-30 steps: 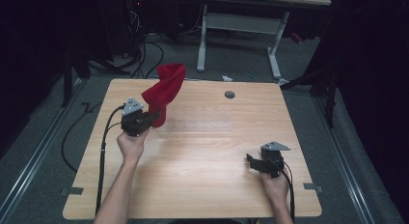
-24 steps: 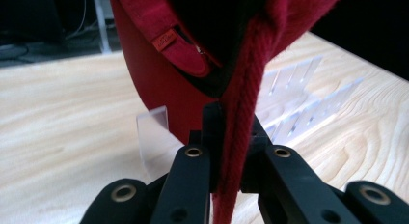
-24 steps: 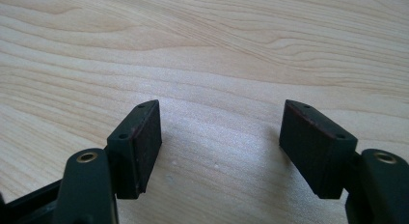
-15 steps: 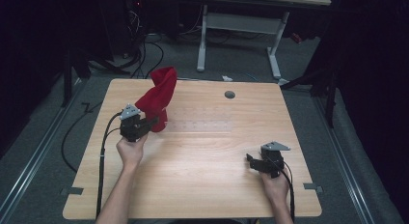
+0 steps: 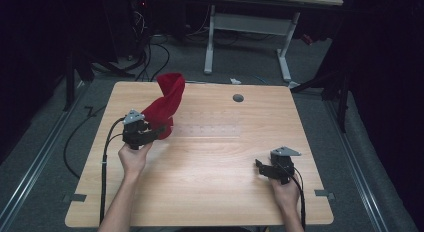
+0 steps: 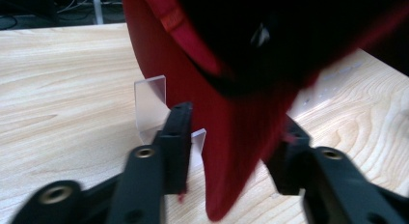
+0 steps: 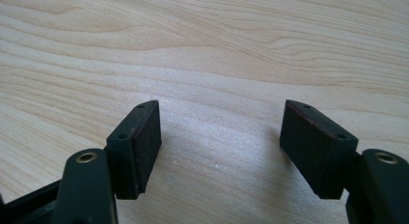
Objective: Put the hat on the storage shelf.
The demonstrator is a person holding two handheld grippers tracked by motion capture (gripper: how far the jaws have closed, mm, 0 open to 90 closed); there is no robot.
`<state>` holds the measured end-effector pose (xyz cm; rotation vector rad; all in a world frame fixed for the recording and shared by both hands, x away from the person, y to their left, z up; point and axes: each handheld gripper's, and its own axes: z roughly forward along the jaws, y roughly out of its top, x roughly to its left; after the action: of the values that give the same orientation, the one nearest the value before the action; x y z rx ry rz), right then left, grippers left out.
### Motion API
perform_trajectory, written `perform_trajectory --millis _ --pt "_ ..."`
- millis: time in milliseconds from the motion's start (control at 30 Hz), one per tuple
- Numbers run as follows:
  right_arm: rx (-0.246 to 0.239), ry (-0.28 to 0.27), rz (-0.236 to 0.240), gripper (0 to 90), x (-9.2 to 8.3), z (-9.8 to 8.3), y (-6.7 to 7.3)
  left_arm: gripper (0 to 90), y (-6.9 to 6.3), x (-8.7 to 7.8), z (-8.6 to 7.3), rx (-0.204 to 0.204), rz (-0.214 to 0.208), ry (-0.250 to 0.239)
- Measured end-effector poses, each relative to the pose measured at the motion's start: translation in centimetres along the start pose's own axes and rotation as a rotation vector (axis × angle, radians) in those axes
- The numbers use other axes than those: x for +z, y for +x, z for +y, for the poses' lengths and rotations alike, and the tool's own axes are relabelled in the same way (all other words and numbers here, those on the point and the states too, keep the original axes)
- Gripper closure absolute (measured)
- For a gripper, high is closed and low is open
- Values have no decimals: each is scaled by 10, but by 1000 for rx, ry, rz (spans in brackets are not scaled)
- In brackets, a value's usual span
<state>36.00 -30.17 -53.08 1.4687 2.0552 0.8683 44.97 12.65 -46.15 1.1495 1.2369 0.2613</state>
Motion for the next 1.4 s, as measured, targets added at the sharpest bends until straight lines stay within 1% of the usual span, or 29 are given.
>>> perform_trajectory --millis 67,200,267,367,467,500,600,667,700,767,833,900,1000,1067,1167,1267,1333,1400 --pt "1 0 0 312 0 0 0 495 -2 -3 1 19 4 -3" --pt "0 0 0 311 0 0 0 443 -3 -7 4 17 1 -5" --pt "0 0 0 312 0 0 0 431 -4 -9 4 23 2 -10" --pt "-1 0 0 312 0 0 0 414 -4 -13 5 21 -1 -13" --pt "-1 0 0 311 0 0 0 409 -4 -18 5 28 3 -18" --pt "0 0 0 311 0 0 0 412 -3 -19 5 27 18 -29" --pt "-1 0 0 312 0 0 0 413 -1 -23 5 36 39 -23" --pt "1 0 0 311 0 0 0 411 -1 -27 5 36 39 -31" --pt "1 0 0 311 0 0 0 408 -1 -28 5 32 37 -27" --pt "1 0 0 312 0 0 0 399 -2 -30 5 42 45 -21" --pt "1 0 0 312 0 0 0 395 -3 -33 6 46 39 -29" --pt "1 0 0 312 0 0 0 395 -5 -37 7 30 28 -39" --pt "1 0 0 312 0 0 0 391 -6 -41 8 29 25 -45" --pt "1 0 0 311 0 0 0 384 -7 -45 8 20 18 -51" --pt "1 0 0 312 0 0 0 371 -7 -50 8 35 24 -52" --pt "1 1 0 311 0 0 0 365 -7 -55 6 28 23 -52" --pt "1 0 0 312 0 0 0 355 -7 -57 5 43 33 -39" --pt "1 0 0 312 0 0 0 352 -7 -60 3 38 26 -44"
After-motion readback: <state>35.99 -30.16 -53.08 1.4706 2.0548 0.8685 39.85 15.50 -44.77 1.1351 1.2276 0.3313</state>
